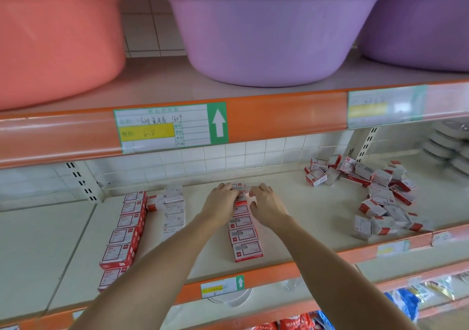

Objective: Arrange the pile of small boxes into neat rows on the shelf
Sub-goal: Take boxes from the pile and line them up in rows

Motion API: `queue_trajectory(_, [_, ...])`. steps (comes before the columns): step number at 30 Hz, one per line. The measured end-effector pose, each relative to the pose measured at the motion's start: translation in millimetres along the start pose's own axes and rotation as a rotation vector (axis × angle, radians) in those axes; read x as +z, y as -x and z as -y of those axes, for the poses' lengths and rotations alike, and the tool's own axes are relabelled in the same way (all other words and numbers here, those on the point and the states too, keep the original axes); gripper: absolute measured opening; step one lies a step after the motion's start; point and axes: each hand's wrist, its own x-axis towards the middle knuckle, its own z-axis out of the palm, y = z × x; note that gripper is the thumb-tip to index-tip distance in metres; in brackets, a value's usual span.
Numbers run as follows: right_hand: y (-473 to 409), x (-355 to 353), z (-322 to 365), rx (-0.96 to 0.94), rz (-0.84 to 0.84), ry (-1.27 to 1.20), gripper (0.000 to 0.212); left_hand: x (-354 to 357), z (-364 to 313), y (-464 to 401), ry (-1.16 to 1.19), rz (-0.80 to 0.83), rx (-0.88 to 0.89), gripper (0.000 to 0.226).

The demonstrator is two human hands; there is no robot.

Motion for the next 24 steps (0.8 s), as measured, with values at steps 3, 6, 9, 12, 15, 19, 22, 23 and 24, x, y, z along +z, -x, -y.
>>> queue_trajectory(3, [6.9, -4.6, -2.6, 0.015, -0.037, 0.014, 0.033, -1.2, -5.8, -2.2, -0.012, -0.01, 0.034, 0.036])
queue_trajectory(6, [15.7, -13.8, -10.0, 0.062, -0.045, 0.065, 0.038, -1.2, -19.1, -9.7, -0.039, 0.03, 0.075, 0.04])
queue_trajectory(9, [26.0, -25.9, -22.6, 0.111, -0.05, 0.084, 0.043, -1.6, -36.5, -19.4, -0.053, 0.076, 0.103, 0.049])
queue_trajectory(12, [38.2, -39.7, -39.5, 0.157, -0.036, 0.11, 0.048, 0.7, -55.2, -29.9, -0.077, 0.085, 0.127, 0.052])
queue_trajectory(15, [46.5, -54.5, -62.1, 0.201, -0.057, 0.141, 0.048, 2.1, -74.6, -43.2, -0.086, 0.084, 0.145, 0.055])
queue_trajectory(19, [50.5, -75.0, -96.6, 0.25, -0.108, 0.138, 0.047, 4.5, -102.1, -63.6, -0.028, 0.085, 0.164, 0.052])
queue_trajectory(22, [47.5, -87.6, -120.5, 0.267, -0.173, 0.146, 0.043, 9.2, -121.3, -78.7, 0.033, 0.066, 0.167, 0.046])
queue_trajectory(23, [46.1, -91.6, -129.5, 0.272, -0.167, 0.143, 0.043, 12.3, -129.1, -84.2, 0.038, 0.064, 0.159, 0.046])
queue_trajectory(24, [44.4, -95.0, -137.9, 0.273, -0.151, 0.143, 0.045, 15.8, -136.3, -89.4, 0.038, 0.067, 0.148, 0.046])
